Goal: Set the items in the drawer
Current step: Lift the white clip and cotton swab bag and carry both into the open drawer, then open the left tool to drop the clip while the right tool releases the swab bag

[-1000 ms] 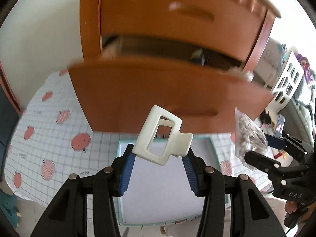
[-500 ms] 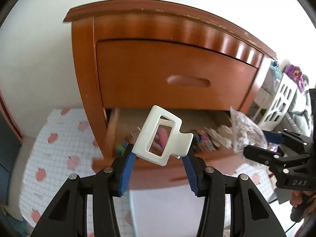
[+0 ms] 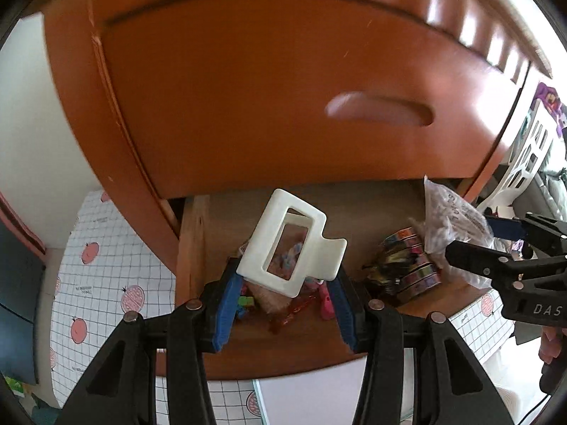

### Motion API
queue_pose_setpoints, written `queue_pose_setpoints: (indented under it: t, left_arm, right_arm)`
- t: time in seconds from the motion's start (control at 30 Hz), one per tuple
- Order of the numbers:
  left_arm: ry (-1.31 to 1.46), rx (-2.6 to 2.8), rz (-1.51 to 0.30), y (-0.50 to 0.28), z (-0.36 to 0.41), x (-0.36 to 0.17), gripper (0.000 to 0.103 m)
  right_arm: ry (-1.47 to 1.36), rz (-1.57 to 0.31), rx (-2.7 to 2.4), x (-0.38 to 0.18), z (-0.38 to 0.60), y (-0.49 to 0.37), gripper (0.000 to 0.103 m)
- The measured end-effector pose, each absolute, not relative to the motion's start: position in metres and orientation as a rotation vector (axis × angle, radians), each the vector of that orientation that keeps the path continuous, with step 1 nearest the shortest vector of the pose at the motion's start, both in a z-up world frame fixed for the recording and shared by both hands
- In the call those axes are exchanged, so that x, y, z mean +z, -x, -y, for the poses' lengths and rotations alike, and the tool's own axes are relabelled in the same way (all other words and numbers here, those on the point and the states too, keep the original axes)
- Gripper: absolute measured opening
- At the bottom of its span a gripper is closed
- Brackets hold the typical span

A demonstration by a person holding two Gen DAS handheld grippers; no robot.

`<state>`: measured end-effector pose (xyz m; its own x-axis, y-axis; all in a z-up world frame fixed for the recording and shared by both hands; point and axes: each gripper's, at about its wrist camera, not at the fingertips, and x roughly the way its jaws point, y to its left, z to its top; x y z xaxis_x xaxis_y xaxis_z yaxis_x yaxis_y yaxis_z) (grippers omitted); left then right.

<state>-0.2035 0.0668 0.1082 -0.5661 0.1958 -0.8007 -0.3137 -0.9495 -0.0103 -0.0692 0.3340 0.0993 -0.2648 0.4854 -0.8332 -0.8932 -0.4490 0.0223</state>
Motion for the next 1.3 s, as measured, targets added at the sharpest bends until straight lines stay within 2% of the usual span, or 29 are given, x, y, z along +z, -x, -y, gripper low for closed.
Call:
queue_pose_setpoints:
  t: [0.5, 1.07, 1.13, 1.2, 1.3]
  left_arm:
    - [1.360, 2.542, -0.233, 0.240, -0.074, 0.088, 0.050]
    - [1.375, 2.533, -0.219, 0.237, -0.083, 0.091, 0.050]
    - [1.362, 2.532, -0.233, 0.233, -0.085, 0.094, 0.052]
    - [1.355, 2.536, -0.237, 0.229, -0.086, 0.097, 0.062]
    - [1.344, 2.544, -0.226, 0.223, -0.086, 0.103, 0.062]
  right_arm:
    - [1.006, -0.616, 1.843, 0.084, -0.367, 0.097, 0.071]
    - [1.025, -0.594, 1.831, 0.083, -0.372, 0.101, 0.072]
    - [1.028, -0.592, 1.835, 0.084, -0.371, 0.101, 0.072]
    - [1.024, -0.575, 1.837, 0.087, -0.367, 0.102, 0.073]
    - [1.017, -0.562, 1.837, 0.092, -0.363, 0.100, 0.076]
